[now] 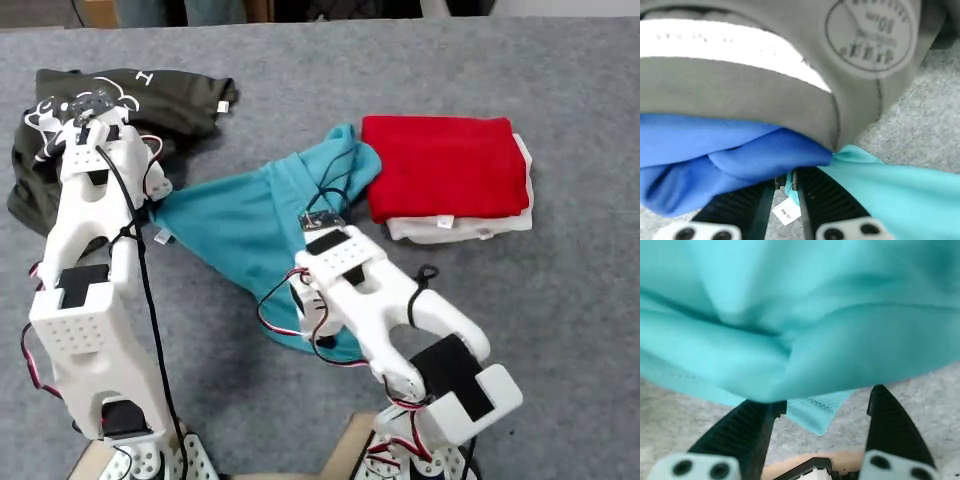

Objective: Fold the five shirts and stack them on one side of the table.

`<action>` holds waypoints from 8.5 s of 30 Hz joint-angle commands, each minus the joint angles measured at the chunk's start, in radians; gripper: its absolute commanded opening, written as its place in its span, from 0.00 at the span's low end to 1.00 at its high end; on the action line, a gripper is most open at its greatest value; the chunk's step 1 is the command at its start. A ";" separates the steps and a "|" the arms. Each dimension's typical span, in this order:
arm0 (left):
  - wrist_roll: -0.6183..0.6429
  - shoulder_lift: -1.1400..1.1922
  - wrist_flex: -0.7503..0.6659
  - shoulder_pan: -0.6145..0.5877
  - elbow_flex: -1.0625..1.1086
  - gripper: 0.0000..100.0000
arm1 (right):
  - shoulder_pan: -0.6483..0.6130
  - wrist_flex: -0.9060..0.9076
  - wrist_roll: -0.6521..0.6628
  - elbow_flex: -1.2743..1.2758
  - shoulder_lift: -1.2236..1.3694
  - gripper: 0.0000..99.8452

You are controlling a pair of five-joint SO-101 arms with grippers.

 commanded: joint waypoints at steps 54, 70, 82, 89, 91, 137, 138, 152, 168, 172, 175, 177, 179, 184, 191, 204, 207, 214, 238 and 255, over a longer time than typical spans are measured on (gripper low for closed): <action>-0.124 -1.003 0.000 -0.079 0.544 0.03 | 0.419 0.365 0.032 -1.187 -0.407 0.01; -0.126 -1.548 0.064 -0.004 0.093 0.03 | 0.425 0.124 -0.035 -2.023 -0.412 0.01; -0.167 -1.442 0.253 0.185 0.283 0.03 | 0.419 0.086 0.037 -1.524 -0.401 0.01; -0.212 -1.387 -0.109 0.185 0.829 0.03 | 0.419 -0.186 0.129 -0.812 -0.364 0.01; -0.227 -1.344 -0.238 0.189 0.966 0.03 | 0.419 -0.299 0.150 -0.642 -0.344 0.01; -0.321 -0.532 -0.044 0.127 0.631 0.09 | 0.420 -1.119 0.204 -0.117 0.044 0.01; -0.316 -0.532 -0.014 0.127 0.608 0.09 | 0.420 -1.119 0.204 -0.117 0.045 0.01; -0.298 -0.522 -0.048 0.127 0.700 0.23 | 0.419 -1.119 0.204 -0.116 0.045 0.01; -0.236 -0.532 -0.048 0.114 0.740 0.23 | 0.419 -1.119 0.204 -0.114 0.045 0.01; -0.143 -0.532 -0.048 0.068 0.733 0.23 | 0.419 -1.119 0.204 -0.114 0.045 0.01; -0.109 -0.532 -0.052 0.048 0.740 0.23 | 0.419 -1.119 0.204 -0.114 0.045 0.01; -0.094 -0.525 -0.071 0.051 0.736 0.23 | 0.419 -1.119 0.204 -0.114 0.047 0.01; -0.089 -0.523 -0.107 0.058 0.743 0.23 | 0.419 -1.119 0.203 -0.114 0.047 0.01; -0.089 -0.522 -0.166 0.085 0.743 0.16 | 0.419 -1.119 0.203 -0.114 0.047 0.01; -0.089 -0.522 -0.226 0.116 0.786 0.07 | 0.419 -1.120 0.206 -0.122 0.071 0.01; -0.098 -0.534 -0.216 0.108 0.776 0.03 | 0.427 -1.106 0.238 -0.130 0.028 0.02; -0.129 -0.571 -0.141 0.082 0.730 0.03 | 0.427 -0.997 0.270 -0.128 -0.082 0.02; -0.226 -0.781 -0.011 -0.015 0.644 0.03 | 0.427 -0.752 0.219 -0.130 -0.394 0.16; -0.344 -1.266 -0.157 -0.257 1.076 0.03 | 0.425 -0.215 0.356 0.182 -0.674 0.17; -0.140 -1.264 -0.279 -0.077 1.041 0.03 | 0.557 -0.273 0.528 0.245 -0.360 0.01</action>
